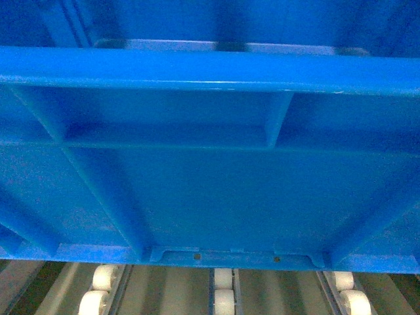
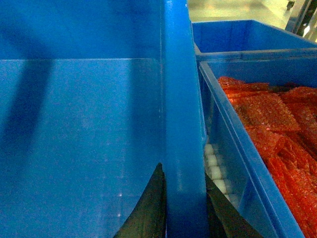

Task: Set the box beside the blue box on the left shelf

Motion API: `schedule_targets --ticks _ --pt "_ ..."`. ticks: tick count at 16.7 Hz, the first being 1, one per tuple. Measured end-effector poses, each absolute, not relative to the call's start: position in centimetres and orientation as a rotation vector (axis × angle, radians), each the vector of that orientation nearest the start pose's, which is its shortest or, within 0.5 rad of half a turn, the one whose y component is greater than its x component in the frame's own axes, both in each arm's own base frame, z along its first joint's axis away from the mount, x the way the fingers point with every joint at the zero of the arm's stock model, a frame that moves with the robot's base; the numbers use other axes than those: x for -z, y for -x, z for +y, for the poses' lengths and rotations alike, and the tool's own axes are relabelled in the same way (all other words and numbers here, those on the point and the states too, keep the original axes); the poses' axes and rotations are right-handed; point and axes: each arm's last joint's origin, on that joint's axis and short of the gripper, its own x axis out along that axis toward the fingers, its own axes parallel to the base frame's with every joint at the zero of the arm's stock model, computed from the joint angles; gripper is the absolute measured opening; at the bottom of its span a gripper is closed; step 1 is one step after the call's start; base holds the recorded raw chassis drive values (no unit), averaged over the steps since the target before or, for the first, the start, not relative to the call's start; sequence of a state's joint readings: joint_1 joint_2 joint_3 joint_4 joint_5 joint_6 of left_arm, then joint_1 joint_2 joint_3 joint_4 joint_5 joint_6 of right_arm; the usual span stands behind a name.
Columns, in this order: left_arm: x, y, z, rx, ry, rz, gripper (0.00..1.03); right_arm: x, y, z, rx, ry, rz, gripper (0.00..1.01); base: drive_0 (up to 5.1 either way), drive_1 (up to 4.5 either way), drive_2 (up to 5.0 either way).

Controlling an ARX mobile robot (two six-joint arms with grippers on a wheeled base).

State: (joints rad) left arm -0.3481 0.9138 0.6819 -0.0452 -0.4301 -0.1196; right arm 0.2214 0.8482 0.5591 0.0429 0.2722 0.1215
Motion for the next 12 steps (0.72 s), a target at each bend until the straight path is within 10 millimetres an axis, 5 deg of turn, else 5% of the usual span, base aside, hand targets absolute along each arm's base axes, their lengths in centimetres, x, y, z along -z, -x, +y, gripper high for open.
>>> schedule_targets --ticks 12 --pt "-28.90 -19.35 -5.74 -0.097 0.015 0.250 0.09 -26.61 -18.71 3.42 0.065 -0.061 0.233 0.10 0.0 4.24 -4.2"
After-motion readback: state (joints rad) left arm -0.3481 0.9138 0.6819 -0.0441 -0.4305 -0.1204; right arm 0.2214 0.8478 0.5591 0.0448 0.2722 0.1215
